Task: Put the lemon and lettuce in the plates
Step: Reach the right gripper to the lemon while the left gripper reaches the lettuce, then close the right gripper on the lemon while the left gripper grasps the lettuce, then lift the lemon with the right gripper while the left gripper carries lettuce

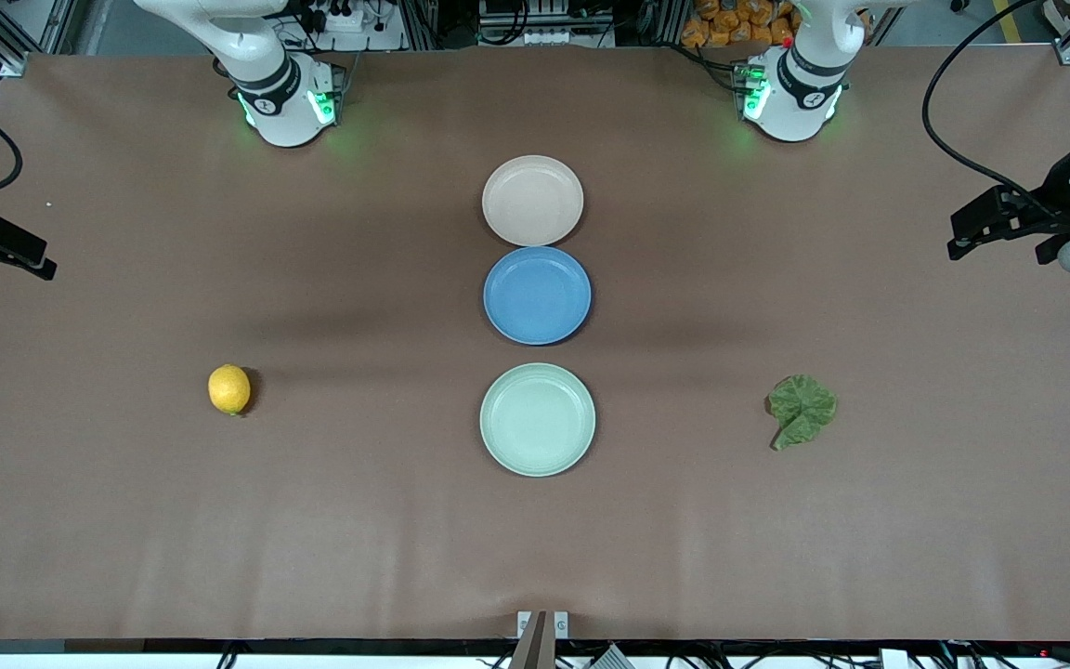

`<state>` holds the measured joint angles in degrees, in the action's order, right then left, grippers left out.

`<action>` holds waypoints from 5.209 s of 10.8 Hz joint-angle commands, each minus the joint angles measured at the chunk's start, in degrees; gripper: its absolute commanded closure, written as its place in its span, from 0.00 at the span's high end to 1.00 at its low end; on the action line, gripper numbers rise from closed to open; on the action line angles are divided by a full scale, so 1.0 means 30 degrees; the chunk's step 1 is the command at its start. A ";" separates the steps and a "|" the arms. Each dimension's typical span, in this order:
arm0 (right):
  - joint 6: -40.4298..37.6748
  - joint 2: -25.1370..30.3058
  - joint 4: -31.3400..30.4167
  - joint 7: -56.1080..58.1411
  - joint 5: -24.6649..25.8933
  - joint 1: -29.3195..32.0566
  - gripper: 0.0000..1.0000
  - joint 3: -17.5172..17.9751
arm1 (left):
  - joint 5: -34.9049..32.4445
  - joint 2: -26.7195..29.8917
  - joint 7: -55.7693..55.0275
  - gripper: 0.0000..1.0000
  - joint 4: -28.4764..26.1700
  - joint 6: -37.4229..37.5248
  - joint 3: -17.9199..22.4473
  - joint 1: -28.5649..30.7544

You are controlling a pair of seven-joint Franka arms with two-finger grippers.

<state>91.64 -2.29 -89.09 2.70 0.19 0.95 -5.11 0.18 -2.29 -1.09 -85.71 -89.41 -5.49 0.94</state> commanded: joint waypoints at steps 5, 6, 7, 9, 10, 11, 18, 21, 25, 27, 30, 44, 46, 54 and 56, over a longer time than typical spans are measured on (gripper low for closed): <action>-0.0108 -0.0525 0.0370 0.0651 0.0259 0.0329 1.00 0.0208 | -0.0352 -0.0756 -0.0368 1.00 -0.0550 0.0184 -0.0103 0.0243; -0.0108 -0.0670 0.0371 0.1030 0.0259 0.0358 1.00 0.0208 | -0.0352 -0.1225 -0.0369 1.00 -0.0725 0.0068 -0.0103 0.0243; -0.0108 -0.0701 0.0342 0.1034 0.0230 0.0445 1.00 0.0208 | -0.0352 -0.1694 -0.0369 1.00 -0.0930 -0.0427 -0.0103 0.0301; -0.0138 -0.0993 0.0051 0.1034 0.0200 0.0446 1.00 0.0208 | -0.0352 -0.2341 -0.0369 1.00 -0.1979 -0.1829 -0.0103 0.0389; -0.0109 -0.1168 -0.0242 0.1063 0.0055 0.0475 1.00 0.0208 | -0.0352 -0.2546 -0.0369 1.00 -0.3002 -0.3259 -0.0103 0.0448; -0.0021 -0.1431 -0.0447 0.1063 -0.0004 0.0447 1.00 0.0208 | -0.0352 -0.2751 -0.0369 1.00 -0.4085 -0.4810 -0.0132 0.0535; 0.3867 -0.4304 -0.3227 0.2880 -0.0942 0.0652 1.00 0.0237 | -0.0352 -0.6411 -0.0369 1.00 -0.4741 -0.9829 -0.0337 0.0098; 0.6594 -0.4683 -0.5161 0.2616 -0.1407 0.0505 1.00 0.0266 | -0.0352 -0.7963 -0.0369 1.00 -0.4741 -1.2025 -0.0308 -0.0167; 0.8384 -0.6850 -0.5400 0.2587 -0.2142 0.0418 1.00 0.0266 | -0.0352 -0.9487 -0.0339 1.00 -0.4711 -1.4750 -0.0308 -0.0577; 0.9465 -0.7699 -0.5372 0.2092 -0.2349 0.0155 1.00 0.0266 | -0.0352 -1.0512 -0.0339 1.00 -0.4711 -1.6215 -0.0308 -0.0606; 1.1634 -0.8902 -0.5342 0.2001 -0.2378 -0.0167 1.00 0.0296 | -0.0381 -1.1656 -0.0339 1.00 -0.4711 -1.7712 -0.0308 -0.0636; 1.3078 -1.0635 -0.5400 0.1972 -0.2964 -0.0345 0.05 0.0383 | -0.0908 -1.2305 -0.0076 0.00 -0.4829 -1.8010 -0.0221 -0.0607; 1.1470 -0.9788 -0.5313 0.1943 -0.3051 -0.0345 0.05 0.0588 | -0.0937 -1.1984 -0.0076 0.00 -0.4741 -1.7980 -0.0279 -0.0694; 0.6954 -0.6653 -0.5575 -0.4544 -0.4341 -0.3733 0.06 0.0765 | -0.0616 -1.0809 -0.4606 0.00 -0.3045 -1.8127 -0.1597 -0.3676; 0.7010 -0.6037 -0.6189 -0.7626 -0.4777 -0.5433 0.07 0.0852 | -0.0615 -1.1304 -0.6628 0.00 -0.2052 -1.8679 -0.1597 -0.4936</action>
<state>112.72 -24.17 -104.32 -11.29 -12.23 -10.20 -2.56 -1.19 -34.21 -14.54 -95.58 -143.77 -10.48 -10.41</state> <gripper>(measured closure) 0.300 0.960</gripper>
